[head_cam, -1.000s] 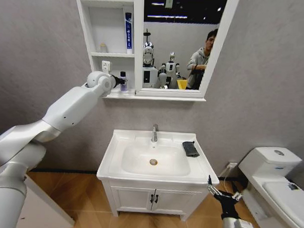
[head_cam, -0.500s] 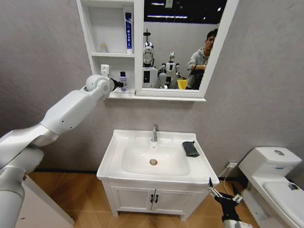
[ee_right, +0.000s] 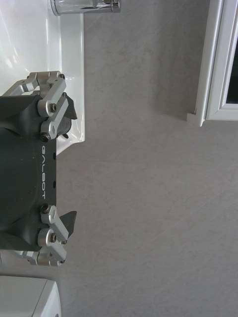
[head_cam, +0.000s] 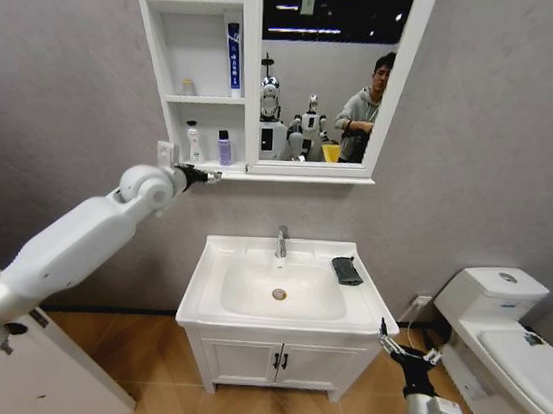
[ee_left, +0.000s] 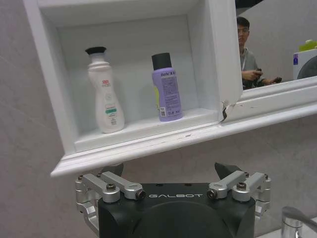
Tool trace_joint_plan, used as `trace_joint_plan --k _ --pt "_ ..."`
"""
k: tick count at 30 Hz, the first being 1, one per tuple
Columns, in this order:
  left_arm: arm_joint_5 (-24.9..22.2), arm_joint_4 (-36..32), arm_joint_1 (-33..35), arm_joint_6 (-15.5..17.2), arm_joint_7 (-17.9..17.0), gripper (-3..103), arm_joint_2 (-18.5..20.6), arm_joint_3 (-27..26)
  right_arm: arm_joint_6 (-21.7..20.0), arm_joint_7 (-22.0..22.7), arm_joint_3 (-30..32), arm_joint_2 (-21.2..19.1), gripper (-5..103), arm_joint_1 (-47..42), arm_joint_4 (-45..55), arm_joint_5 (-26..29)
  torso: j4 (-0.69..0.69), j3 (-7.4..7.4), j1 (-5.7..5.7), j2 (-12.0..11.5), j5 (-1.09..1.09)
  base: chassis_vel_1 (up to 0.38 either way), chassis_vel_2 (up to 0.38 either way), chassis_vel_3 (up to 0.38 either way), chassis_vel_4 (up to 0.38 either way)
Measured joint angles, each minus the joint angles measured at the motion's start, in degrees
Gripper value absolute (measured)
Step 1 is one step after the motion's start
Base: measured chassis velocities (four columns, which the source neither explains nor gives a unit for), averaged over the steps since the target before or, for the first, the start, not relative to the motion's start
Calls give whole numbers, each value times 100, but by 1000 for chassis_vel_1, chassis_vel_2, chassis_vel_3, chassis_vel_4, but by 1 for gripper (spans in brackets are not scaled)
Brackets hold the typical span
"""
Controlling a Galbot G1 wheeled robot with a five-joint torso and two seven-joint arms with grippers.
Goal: Move facial cleanser and shampoo from washbasin to cabinet, then wipe washbasin with towel.
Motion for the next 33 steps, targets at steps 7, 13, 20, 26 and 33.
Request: trace_joint_plan --k 7,13,20,26,33 --pt "884 -735 2555 -1011 329 100 656 -1493 41 -15 -40 -43 100 9 27 -235 4 -1 0 0 1 0 0 0 0" --pt "1240 -1040 3886 -1287 331 100 409 -2453 51 -13 0 183 100 -133 112 -416 -6 0 0 0 5 0 0 0 0" --pt "1812 -1238 6045 -1405 592 100 -208 -4229 90 -42 -86 204 100 -79 50 -502 1 0 0 0 2 0 0 0 0" --pt "2556 -1252 7704 -1723 984 100 -1386 -5634 174 -215 -141 90 100 -52 1 -490 2 0 0 1 5 0 0 0 0" --pt "2972 -1219 8497 -1809 1238 100 -2643 -6414 236 -470 -132 -167 100 1 -1 -454 1 0 0 0 3 0 0 0 0"
